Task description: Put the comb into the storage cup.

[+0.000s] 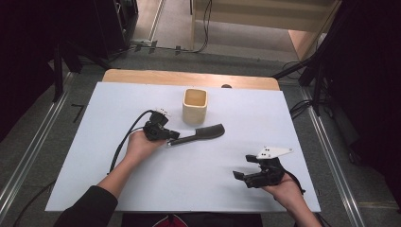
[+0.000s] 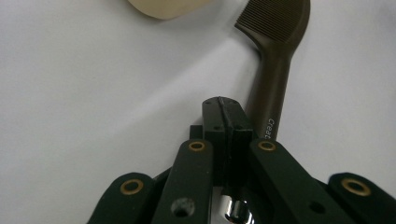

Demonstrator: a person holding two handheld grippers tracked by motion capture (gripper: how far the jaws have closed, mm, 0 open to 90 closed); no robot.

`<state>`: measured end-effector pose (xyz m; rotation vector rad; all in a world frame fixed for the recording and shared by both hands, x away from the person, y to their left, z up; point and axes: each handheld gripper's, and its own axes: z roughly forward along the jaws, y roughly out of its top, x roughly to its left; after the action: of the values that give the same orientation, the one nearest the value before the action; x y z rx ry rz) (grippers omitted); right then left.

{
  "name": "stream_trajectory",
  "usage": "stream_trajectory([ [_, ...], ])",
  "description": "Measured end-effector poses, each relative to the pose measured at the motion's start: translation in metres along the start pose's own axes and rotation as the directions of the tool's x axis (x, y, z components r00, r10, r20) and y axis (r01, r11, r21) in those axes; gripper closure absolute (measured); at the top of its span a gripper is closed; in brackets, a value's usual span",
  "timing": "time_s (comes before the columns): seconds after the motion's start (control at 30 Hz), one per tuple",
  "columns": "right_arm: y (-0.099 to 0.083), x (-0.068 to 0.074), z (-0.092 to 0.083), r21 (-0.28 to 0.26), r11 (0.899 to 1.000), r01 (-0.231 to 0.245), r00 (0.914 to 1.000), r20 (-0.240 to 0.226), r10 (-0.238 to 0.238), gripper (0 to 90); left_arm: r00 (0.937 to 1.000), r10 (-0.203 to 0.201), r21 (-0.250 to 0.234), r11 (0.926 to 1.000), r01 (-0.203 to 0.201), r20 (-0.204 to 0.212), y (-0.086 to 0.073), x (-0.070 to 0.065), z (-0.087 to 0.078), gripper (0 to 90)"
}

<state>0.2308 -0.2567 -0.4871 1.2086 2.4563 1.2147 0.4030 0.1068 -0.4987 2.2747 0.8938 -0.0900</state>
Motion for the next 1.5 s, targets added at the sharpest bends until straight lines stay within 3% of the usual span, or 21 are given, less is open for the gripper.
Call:
stream_trajectory([
  [0.7,0.000,0.000,0.000,0.000,1.000,0.004,1.0000,-0.002,-0.004,13.8,0.9999,0.012,0.021,0.9997,-0.012,0.011,-0.011,-0.018,-0.001,90.0],
  [0.87,0.000,0.001,0.000,-0.001,1.000,0.004,1.0000,-0.003,-0.004,13.8,1.0000,-0.004,0.000,1.0000,0.004,0.001,-0.011,-0.017,-0.005,90.0],
  [1.0,0.000,0.000,0.000,-0.003,1.000,0.005,1.0000,-0.003,-0.005,13.8,0.9999,-0.012,-0.051,0.9986,0.013,0.011,-0.009,-0.018,-0.019,84.0],
  [1.3,0.001,0.001,0.000,-0.004,1.000,0.006,1.0000,-0.002,-0.006,13.8,0.9986,0.027,-0.147,0.9890,-0.020,0.045,-0.014,-0.038,-0.046,50.7],
  [1.4,0.001,0.001,0.000,-0.004,1.000,0.007,1.0000,-0.002,-0.007,13.8,0.9986,0.040,-0.160,0.9865,-0.034,0.036,-0.020,-0.042,-0.051,41.0],
  [1.5,0.001,0.001,-0.001,-0.004,1.000,0.009,1.0000,-0.003,-0.009,13.8,0.9985,0.053,-0.164,0.9852,-0.050,0.012,-0.027,-0.046,-0.054,37.6],
])
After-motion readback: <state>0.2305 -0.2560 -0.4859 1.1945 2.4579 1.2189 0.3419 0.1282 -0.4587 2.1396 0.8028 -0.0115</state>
